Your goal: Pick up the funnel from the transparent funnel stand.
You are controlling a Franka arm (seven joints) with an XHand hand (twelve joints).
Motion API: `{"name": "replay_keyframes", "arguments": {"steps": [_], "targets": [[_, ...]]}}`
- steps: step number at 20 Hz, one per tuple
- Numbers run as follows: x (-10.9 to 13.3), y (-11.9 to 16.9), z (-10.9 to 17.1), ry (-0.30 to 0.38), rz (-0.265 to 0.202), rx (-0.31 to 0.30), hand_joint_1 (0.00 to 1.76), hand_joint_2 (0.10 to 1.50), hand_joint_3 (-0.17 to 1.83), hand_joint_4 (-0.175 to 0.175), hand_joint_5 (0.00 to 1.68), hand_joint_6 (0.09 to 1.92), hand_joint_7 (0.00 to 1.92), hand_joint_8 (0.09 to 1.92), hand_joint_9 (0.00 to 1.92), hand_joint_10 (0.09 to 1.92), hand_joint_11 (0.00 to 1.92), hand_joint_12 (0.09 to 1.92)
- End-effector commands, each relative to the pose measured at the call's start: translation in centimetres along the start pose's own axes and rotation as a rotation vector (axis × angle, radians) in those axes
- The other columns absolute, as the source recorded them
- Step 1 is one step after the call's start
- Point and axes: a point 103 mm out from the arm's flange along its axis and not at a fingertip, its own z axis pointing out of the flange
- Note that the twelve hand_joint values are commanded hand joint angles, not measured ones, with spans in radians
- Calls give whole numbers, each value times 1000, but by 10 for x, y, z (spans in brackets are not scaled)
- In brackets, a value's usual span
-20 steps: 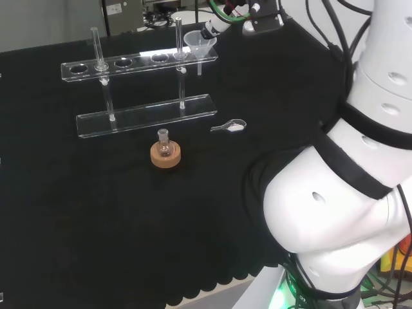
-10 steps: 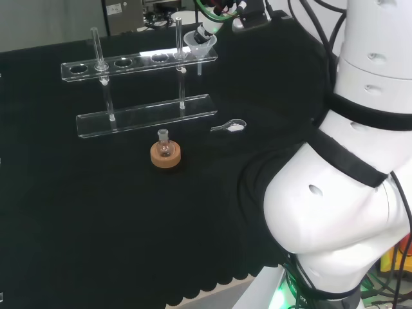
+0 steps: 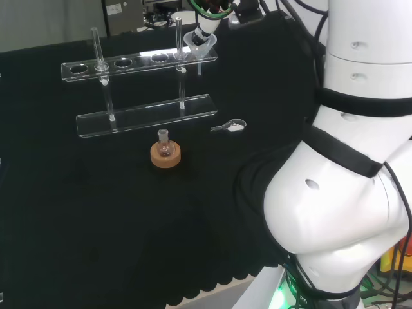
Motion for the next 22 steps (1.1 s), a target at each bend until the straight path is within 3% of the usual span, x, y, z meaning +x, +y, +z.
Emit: {"name": "replay_keyframes", "arguments": {"steps": [1,9,22], "targets": [[-1,20,15,-25,-39,93,640,628,491,-10,45,87,0,621,161,832,100,1463],[-2,42,17,-51,-47,121,649,605,493,-19,18,87,0,564,147,843,106,1466],[0,52,27,-100,-44,132,658,581,483,-23,0,87,0,510,130,848,116,1460]]}}
